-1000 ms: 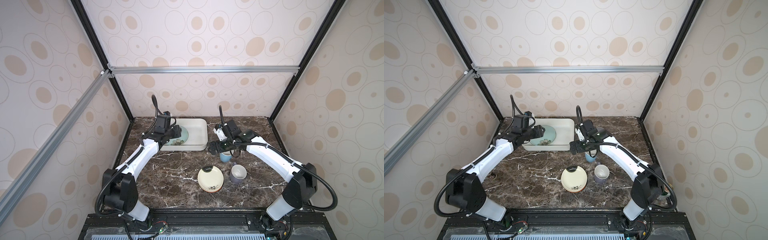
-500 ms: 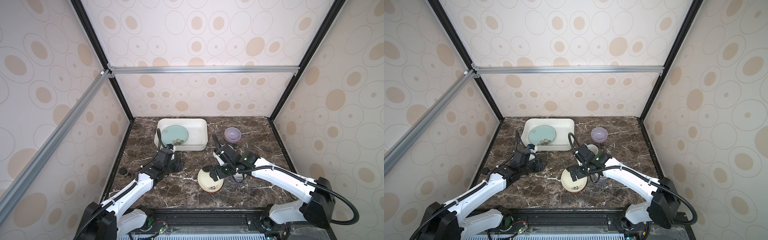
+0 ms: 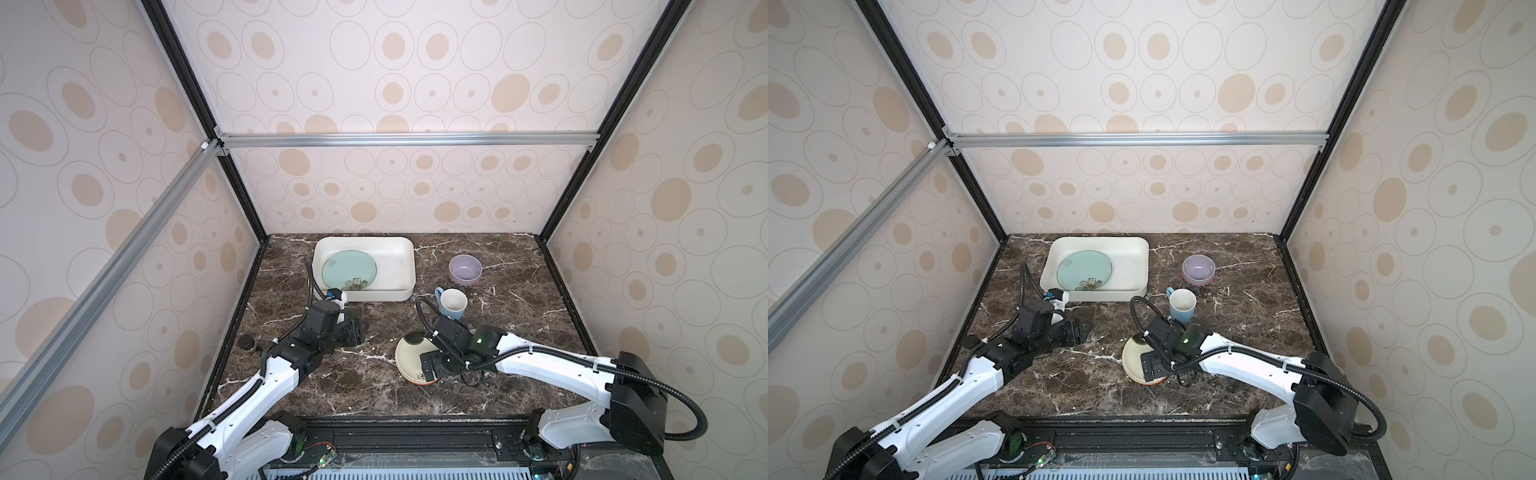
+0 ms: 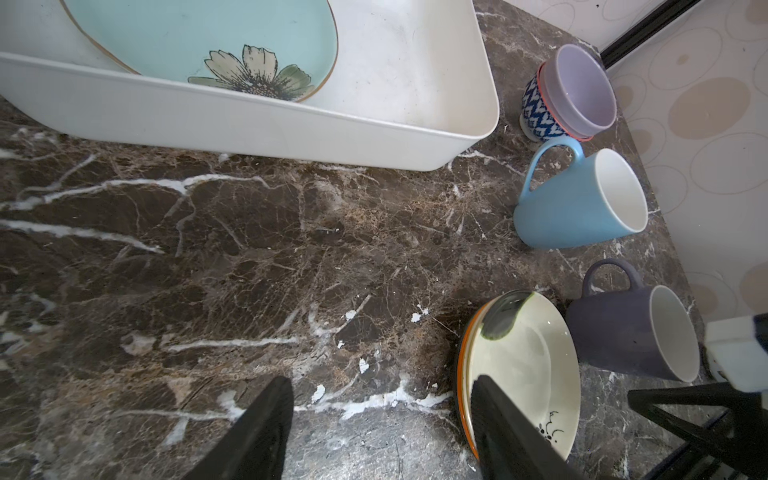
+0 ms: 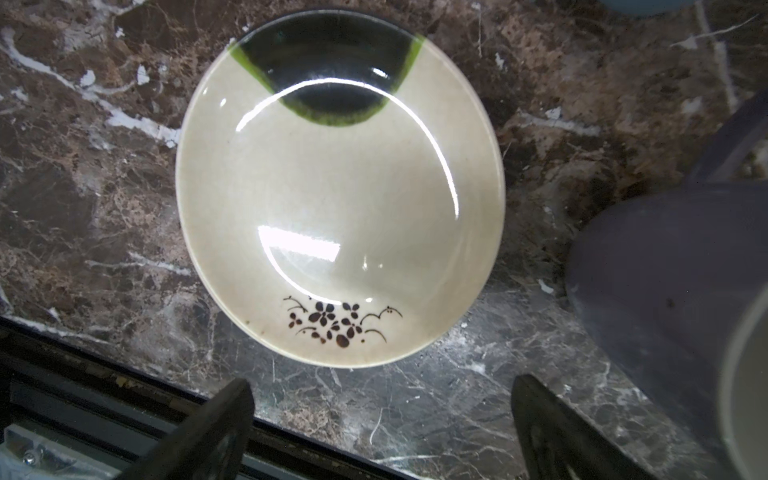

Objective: Place the mixed dishes into the plastic bin
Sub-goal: 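Withdraw the left gripper from the bin while the right gripper descends onto the cream plate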

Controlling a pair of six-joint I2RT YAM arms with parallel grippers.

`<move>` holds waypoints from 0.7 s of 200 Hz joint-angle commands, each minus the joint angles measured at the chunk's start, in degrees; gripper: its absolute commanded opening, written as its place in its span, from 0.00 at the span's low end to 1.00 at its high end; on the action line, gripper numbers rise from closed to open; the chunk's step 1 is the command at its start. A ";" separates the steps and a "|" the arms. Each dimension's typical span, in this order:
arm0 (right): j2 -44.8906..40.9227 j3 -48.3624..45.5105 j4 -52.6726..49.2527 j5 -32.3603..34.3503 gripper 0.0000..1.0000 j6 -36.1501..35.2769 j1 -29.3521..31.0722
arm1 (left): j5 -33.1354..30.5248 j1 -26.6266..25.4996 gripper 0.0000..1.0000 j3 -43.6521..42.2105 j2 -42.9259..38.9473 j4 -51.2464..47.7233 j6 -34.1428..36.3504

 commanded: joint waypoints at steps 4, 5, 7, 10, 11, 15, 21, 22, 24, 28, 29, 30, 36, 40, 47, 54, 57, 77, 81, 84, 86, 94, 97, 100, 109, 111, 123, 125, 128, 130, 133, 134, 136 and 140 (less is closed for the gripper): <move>3.18 0.52 0.77 0.73 1.00 1.55 0.32 | -1.47 -0.42 0.69 0.23 -0.49 -1.29 0.58; 3.29 0.55 0.79 0.72 1.00 1.59 0.31 | -1.52 -0.47 0.69 0.25 -0.49 -1.29 0.60; 3.48 0.52 0.99 0.72 1.00 1.55 0.32 | -1.51 -0.40 0.69 0.28 -0.43 -1.22 0.62; 3.74 0.49 1.11 0.76 1.00 1.54 0.28 | -1.55 -0.38 0.69 0.28 -0.43 -1.28 0.62; 3.88 0.49 1.18 0.78 1.00 1.59 0.25 | -1.56 -0.41 0.69 0.28 -0.42 -1.28 0.62; 4.19 0.33 1.52 0.80 1.00 1.63 0.23 | -1.65 -0.44 0.69 0.32 -0.41 -1.35 0.62; 4.65 0.16 2.06 0.60 1.00 1.72 0.20 | -1.88 -0.42 0.69 0.46 -0.33 -1.35 0.62; 4.73 0.10 2.14 0.57 1.00 1.67 0.16 | -1.90 -0.43 0.69 0.46 -0.33 -1.36 0.62; 4.89 -0.01 2.33 0.37 1.00 1.71 0.00 | -1.96 -0.41 0.69 0.50 -0.32 -1.37 0.62; 5.17 -0.10 2.53 0.13 1.00 1.76 -0.17 | -2.01 -0.39 0.69 0.58 -0.28 -1.38 0.65; 5.20 -0.11 2.60 0.12 1.00 1.83 -0.15 | -2.01 -0.37 0.69 0.61 -0.30 -1.42 0.68; 5.27 -0.17 2.72 0.11 1.00 1.82 -0.23 | -2.01 -0.40 0.69 0.67 -0.27 -1.44 0.70; 5.45 -0.44 3.16 0.01 1.00 2.02 -0.47 | -2.16 -0.44 0.69 0.84 -0.18 -1.59 0.75; 5.50 -0.69 3.53 -0.05 1.00 2.14 -0.68 | -2.31 -0.40 0.69 0.94 -0.08 -1.72 0.87; 5.50 -1.12 4.34 -0.69 1.00 2.16 -1.04 | -2.60 -0.37 0.69 1.21 -0.03 -2.05 0.97; 5.37 -1.72 5.38 -1.56 1.00 2.08 -1.49 | -2.75 -0.39 0.69 1.41 0.07 -2.25 1.21; 5.37 -1.86 5.73 -1.86 1.00 2.07 -1.74 | -2.72 -0.43 0.69 1.55 0.13 -2.32 1.24; 5.59 -2.83 7.98 -3.95 1.00 1.90 -2.88 | -3.41 -0.36 0.69 1.97 0.50 -2.85 1.65; 5.79 -2.89 8.21 -4.18 1.00 1.94 -3.06 | -3.50 -0.42 0.69 2.10 0.62 -2.86 1.76; 5.90 -2.94 8.40 -4.27 1.00 1.98 -3.19 | -3.53 -0.42 0.69 2.11 0.68 -3.00 1.83; 6.00 -2.92 8.49 -4.33 1.00 1.98 -3.23 | -3.51 -0.44 0.69 2.17 0.72 -3.03 1.85; 6.49 -2.86 8.87 -4.62 1.00 1.98 -3.38 | -3.55 -0.44 0.69 2.28 0.95 -3.08 1.85; 6.70 -2.71 8.84 -4.70 1.00 1.98 -3.53 | -3.59 -0.43 0.69 2.38 1.03 -3.06 1.83; 6.91 -2.62 8.83 -4.73 1.00 1.91 -3.54 | -3.59 -0.39 0.69 2.47 1.14 -3.11 1.85; 7.66 -2.30 8.77 -4.73 1.00 1.89 -3.65 | -3.61 -0.41 0.69 2.68 1.34 -3.13 1.94; 7.68 -2.25 8.74 -4.78 1.00 1.83 -3.61 | -3.64 -0.47 0.69 2.73 1.41 -3.13 1.94; 8.49 -2.05 9.09 -5.08 1.00 1.48 -3.59 | -3.67 -0.44 0.69 3.07 1.76 -3.34 2.11; 8.63 -1.93 9.15 -5.15 1.00 1.46 -3.62 | -3.68 -0.37 0.69 3.16 1.78 -3.34 2.18; 8.84 -1.81 9.22 -5.21 1.00 1.39 -3.58 | -3.75 -0.49 0.69 3.32 1.86 -3.38 2.25; 8.98 -1.78 9.18 -5.25 1.00 1.33 -3.62 | -3.76 -0.38 0.69 3.35 1.94 -3.39 2.28; 9.16 -1.60 9.24 -5.39 1.00 1.29 -3.65 | -3.84 -0.39 0.69 3.49 2.02 -3.47 2.25; 9.22 -1.61 9.29 -5.41 1.00 1.28 -3.61 | -3.85 -0.37 0.69 3.56 2.04 -3.52 2.32; 9.42 -1.49 9.35 -5.54 1.00 1.17 -3.69 | -3.92 -0.36 0.69 3.61 2.05 -3.56 2.37; 9.79 -1.23 9.53 -5.80 1.00 1.00 -3.68 | -4.02 -0.41 0.69 3.81 2.17 -3.66 2.42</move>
